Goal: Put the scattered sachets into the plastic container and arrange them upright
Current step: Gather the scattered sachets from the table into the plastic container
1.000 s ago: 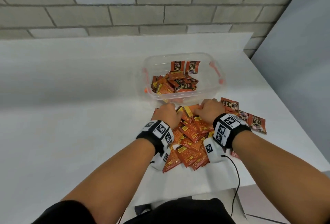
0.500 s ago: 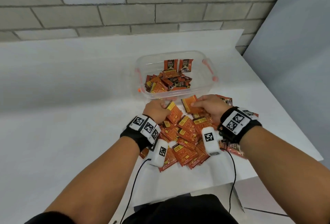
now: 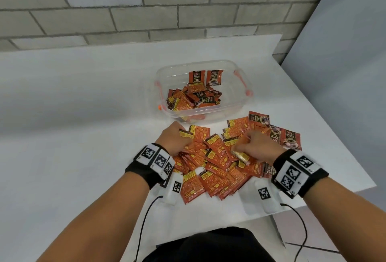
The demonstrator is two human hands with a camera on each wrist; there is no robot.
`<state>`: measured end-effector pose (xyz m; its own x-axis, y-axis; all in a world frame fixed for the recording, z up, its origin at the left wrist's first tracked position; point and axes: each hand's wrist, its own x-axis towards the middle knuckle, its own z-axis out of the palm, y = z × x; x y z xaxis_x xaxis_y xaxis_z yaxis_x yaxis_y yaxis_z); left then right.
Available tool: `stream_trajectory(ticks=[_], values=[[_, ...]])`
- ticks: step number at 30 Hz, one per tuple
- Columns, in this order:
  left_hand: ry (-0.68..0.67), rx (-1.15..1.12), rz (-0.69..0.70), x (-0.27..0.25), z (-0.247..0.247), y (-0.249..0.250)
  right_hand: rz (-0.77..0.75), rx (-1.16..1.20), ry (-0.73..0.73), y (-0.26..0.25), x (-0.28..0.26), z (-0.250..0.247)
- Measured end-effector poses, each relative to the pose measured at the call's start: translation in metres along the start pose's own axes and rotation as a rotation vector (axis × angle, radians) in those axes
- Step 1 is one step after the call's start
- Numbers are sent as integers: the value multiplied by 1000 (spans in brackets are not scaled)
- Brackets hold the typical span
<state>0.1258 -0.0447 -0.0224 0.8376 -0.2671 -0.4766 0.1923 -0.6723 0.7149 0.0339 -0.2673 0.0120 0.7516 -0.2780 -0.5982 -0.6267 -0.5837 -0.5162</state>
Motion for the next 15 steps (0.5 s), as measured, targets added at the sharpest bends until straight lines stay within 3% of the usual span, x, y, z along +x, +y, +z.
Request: stream_trajectory(ticks=[4, 9, 15], values=[[-16, 107, 30, 3, 10, 11, 5, -274, 63, -2, 5, 16], [-21, 386, 87, 4, 17, 18, -48, -270, 122, -4, 9, 21], [19, 521, 143, 1, 21, 24, -74, -104, 147, -5, 8, 11]])
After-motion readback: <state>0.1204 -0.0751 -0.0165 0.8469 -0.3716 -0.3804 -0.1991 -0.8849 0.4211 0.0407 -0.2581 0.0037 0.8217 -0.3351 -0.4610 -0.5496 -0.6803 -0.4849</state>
